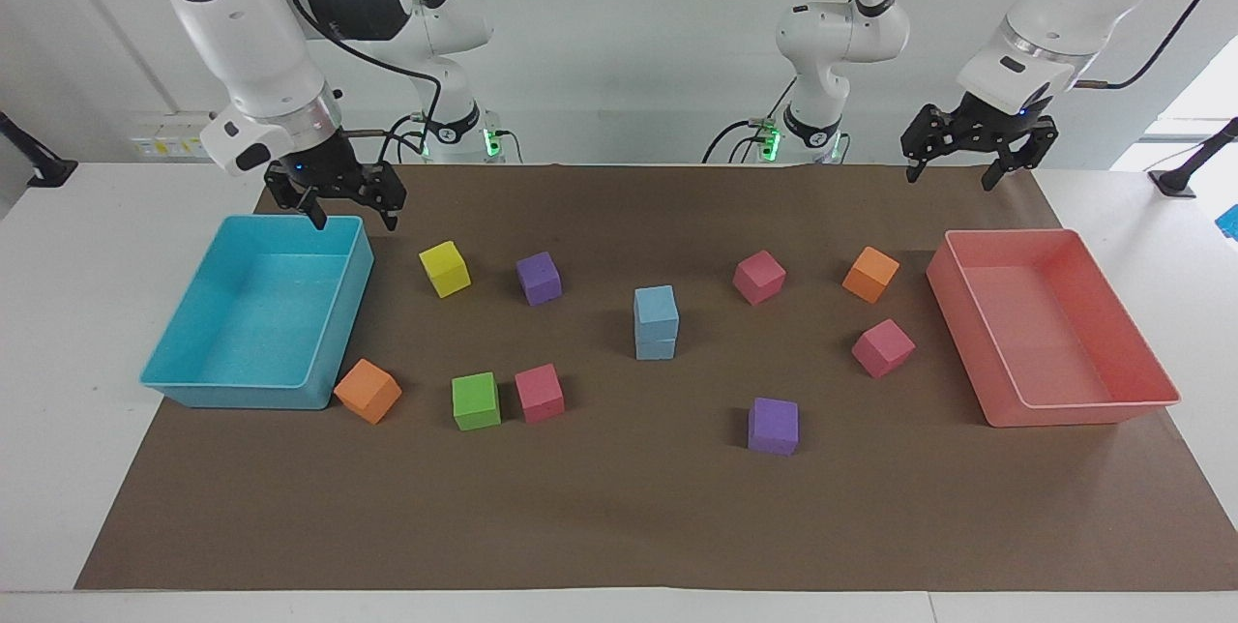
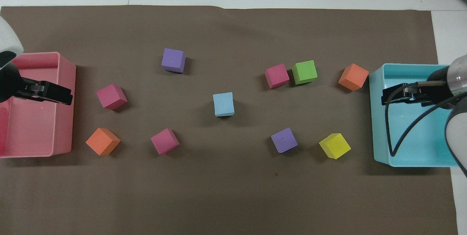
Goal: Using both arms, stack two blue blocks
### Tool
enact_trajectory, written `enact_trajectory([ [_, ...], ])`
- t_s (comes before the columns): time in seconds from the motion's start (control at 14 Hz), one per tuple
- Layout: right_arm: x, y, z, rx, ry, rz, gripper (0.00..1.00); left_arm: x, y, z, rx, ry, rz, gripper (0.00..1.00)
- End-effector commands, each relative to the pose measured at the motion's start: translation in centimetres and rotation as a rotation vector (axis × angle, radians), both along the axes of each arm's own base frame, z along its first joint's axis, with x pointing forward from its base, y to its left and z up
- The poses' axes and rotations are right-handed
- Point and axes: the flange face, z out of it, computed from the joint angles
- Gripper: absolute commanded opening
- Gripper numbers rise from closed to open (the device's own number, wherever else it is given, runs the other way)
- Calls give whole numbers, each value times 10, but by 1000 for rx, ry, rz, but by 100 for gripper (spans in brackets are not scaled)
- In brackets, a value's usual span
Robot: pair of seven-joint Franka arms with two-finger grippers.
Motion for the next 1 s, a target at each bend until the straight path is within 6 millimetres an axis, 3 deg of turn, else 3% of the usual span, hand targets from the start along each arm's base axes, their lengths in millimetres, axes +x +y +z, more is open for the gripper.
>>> enact_trajectory([
  [0.0, -9, -5, 9, -24, -1, 5, 100, -3, 6, 0, -5, 18, 3, 100],
  [0.21, -22, -29, 26, -13, -6, -32, 100, -2, 11, -2, -5, 18, 14, 100],
  [0.5, -30, -38, 59, -36, -35, -50, 100, -2, 17, -1, -3, 20, 23, 100],
  [0.78, -27, -32, 61, -18, -52, -28, 100, -1, 17, -2, -2, 21, 23, 100],
  [0.85, -26, -22, 63, -30, -43, -3, 100, -2, 16, -2, -2, 21, 22, 100],
  [0.93, -25, -24, 75, -35, -59, 1, 100, -1, 16, -1, -1, 19, 20, 100],
])
